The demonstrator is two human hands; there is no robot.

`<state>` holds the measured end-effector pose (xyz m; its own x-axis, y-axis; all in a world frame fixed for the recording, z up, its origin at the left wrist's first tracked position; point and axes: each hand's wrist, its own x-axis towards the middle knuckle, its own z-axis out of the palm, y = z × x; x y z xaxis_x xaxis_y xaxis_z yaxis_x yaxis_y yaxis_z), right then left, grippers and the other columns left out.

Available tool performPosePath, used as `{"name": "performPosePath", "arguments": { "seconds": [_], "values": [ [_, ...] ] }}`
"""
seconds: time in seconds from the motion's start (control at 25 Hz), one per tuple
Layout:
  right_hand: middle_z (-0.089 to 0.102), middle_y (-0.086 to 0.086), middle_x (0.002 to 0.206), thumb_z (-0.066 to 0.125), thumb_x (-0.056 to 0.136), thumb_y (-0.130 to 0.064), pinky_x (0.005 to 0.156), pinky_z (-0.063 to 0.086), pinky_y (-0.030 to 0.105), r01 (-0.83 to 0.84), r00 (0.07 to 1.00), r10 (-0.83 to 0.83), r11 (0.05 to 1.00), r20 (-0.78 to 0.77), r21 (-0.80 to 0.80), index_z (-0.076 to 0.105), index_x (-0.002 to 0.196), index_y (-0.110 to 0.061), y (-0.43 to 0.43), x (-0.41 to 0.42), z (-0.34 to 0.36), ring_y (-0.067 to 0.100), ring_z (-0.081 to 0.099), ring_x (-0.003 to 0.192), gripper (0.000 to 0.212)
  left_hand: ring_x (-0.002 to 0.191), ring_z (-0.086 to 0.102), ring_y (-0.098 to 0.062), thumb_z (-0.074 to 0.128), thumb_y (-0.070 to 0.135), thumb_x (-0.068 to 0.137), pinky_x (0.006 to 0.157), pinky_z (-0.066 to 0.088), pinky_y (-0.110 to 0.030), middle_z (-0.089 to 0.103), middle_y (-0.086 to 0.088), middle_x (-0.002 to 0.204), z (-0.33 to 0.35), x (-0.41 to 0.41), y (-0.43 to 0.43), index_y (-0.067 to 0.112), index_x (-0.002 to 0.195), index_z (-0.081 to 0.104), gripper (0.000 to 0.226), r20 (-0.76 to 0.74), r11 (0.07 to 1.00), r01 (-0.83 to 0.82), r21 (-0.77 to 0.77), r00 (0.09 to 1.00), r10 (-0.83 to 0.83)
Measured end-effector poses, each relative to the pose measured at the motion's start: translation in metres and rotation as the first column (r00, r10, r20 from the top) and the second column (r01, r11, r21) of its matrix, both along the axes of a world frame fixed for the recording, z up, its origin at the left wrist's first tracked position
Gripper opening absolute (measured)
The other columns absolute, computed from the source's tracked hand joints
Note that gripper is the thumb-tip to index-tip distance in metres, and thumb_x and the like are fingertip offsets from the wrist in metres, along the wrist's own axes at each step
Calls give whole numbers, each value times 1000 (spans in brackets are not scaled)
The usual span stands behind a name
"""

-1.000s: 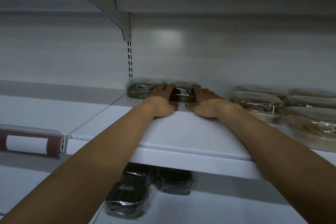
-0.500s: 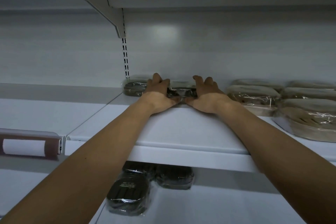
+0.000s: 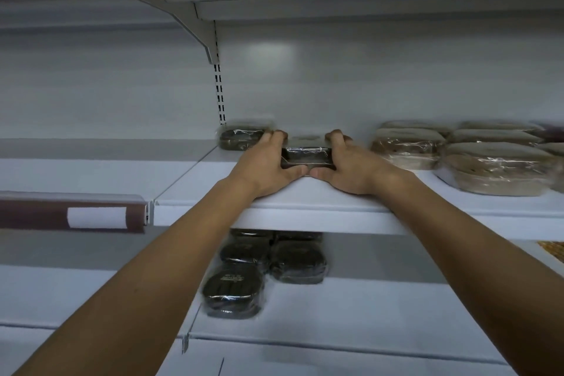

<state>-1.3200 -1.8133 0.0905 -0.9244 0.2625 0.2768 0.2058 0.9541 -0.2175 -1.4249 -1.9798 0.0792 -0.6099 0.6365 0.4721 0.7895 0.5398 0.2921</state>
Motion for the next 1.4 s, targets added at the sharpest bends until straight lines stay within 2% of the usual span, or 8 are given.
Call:
{"name": "performPosePath", "arguments": {
  "seconds": [0.24, 0.48, 0.68, 0.84, 1.08, 1.2, 1.32, 1.4],
  "values": [
    [18, 3, 161, 55, 93, -52, 111, 33, 39, -45, 998, 42, 997, -39, -58, 7, 155, -23, -34, 56, -9, 28, 36, 140, 84, 126, 48, -19, 65, 57, 87, 104, 43, -38, 35, 4, 143, -5, 45, -43, 20, 154, 26, 86, 19, 998, 64, 29, 998, -65],
    [25, 3, 158, 58, 93, -48, 108, 37, 40, -45, 994, 39, 997, -103, -62, 14, 154, -22, -75, 106, -10, 26, 42, 134, 80, 108, 57, -15, 65, 57, 87, 96, 46, -33, 34, 9, 143, -12, 87, -78, 21, 154, 28, 85, -22, 995, 70, 65, 997, -69],
    [24, 1, 157, 60, 93, -46, 107, 39, 39, -41, 990, 35, 998, -134, -44, 12, 155, -23, -99, 135, -15, 23, 43, 134, 82, 104, 60, -18, 65, 55, 88, 94, 48, -33, 29, 8, 149, -18, 116, -102, 22, 154, 27, 83, -39, 993, 81, 81, 996, -78],
    [14, -1, 162, 59, 93, -46, 109, 38, 43, -36, 988, 30, 999, -153, -36, 5, 156, -29, -110, 150, -27, 23, 36, 140, 85, 110, 60, -25, 65, 52, 89, 94, 49, -36, 24, 3, 154, -29, 138, -114, 23, 152, 28, 79, -79, 993, 62, 102, 995, -54],
    [7, -2, 163, 58, 94, -46, 107, 39, 41, -22, 989, 18, 999, -149, -29, 3, 156, -29, -131, 173, -55, 27, 37, 138, 84, 122, 55, -28, 63, 53, 90, 99, 46, -39, 12, 1, 163, -60, 163, -135, 30, 156, 19, 83, -34, 993, 10, 115, 999, -6],
    [11, -1, 161, 58, 94, -44, 105, 40, 41, -21, 996, 16, 997, -83, -68, 3, 156, -29, -138, 174, -76, 27, 39, 137, 84, 130, 49, -28, 61, 53, 90, 101, 48, -45, 14, 2, 162, -85, 161, -141, 31, 156, 17, 82, 10, 996, 38, 80, 999, -39],
    [23, 1, 153, 59, 94, -44, 94, 49, 39, -41, 998, 38, 997, -40, -67, 4, 154, -28, -140, 171, -102, 26, 49, 124, 83, 124, 54, -27, 62, 54, 88, 93, 53, -46, 21, 3, 157, -113, 154, -142, 31, 153, 20, 80, 52, 995, 83, 54, 995, -86],
    [26, 1, 150, 59, 93, -43, 90, 50, 40, -34, 999, 34, 996, -6, -84, 5, 154, -27, -137, 166, -119, 27, 52, 118, 82, 132, 47, -28, 61, 54, 90, 101, 48, -43, 16, 1, 162, -131, 150, -139, 30, 155, 18, 82, 103, 998, 55, 16, 993, -56]
  ]
}}
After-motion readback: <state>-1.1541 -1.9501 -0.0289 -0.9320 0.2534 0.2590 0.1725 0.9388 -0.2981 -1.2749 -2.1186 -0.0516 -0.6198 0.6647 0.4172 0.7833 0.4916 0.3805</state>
